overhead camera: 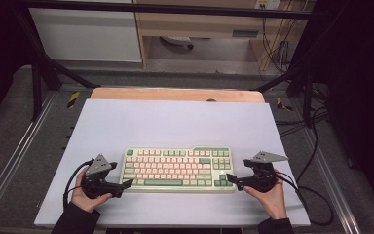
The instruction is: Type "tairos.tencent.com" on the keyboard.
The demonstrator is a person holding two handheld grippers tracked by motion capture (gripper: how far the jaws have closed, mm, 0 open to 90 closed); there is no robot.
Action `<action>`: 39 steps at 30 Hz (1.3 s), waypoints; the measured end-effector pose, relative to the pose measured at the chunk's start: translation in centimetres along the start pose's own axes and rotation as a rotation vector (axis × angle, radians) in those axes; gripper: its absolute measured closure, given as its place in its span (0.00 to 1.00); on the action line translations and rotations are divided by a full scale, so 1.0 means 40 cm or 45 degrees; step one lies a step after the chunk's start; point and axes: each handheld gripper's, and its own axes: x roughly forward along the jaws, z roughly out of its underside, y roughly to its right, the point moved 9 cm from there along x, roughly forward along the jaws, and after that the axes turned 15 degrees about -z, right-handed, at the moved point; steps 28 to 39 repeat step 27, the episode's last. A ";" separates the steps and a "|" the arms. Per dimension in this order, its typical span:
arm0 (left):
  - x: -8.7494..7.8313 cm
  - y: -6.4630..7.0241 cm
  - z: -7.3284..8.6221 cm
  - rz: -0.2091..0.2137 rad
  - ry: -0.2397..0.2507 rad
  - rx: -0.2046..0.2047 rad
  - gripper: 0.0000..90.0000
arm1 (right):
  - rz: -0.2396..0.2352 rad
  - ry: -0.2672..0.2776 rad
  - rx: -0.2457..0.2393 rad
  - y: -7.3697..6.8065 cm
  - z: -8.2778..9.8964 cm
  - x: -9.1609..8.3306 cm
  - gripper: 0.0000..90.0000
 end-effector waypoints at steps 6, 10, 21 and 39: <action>-0.007 -0.016 0.021 0.010 0.001 -0.014 0.10 | 0.004 -0.001 0.015 0.019 0.037 -0.025 0.03; -0.013 -0.022 0.030 0.005 0.015 -0.022 0.10 | -0.005 0.018 0.015 0.021 0.058 -0.040 0.02; -0.012 -0.021 0.040 0.012 0.008 -0.014 0.10 | -0.017 0.010 0.029 0.022 0.075 -0.038 0.01; -0.010 -0.019 0.041 0.015 0.006 -0.014 0.11 | -0.027 0.012 0.022 0.020 0.075 -0.038 0.00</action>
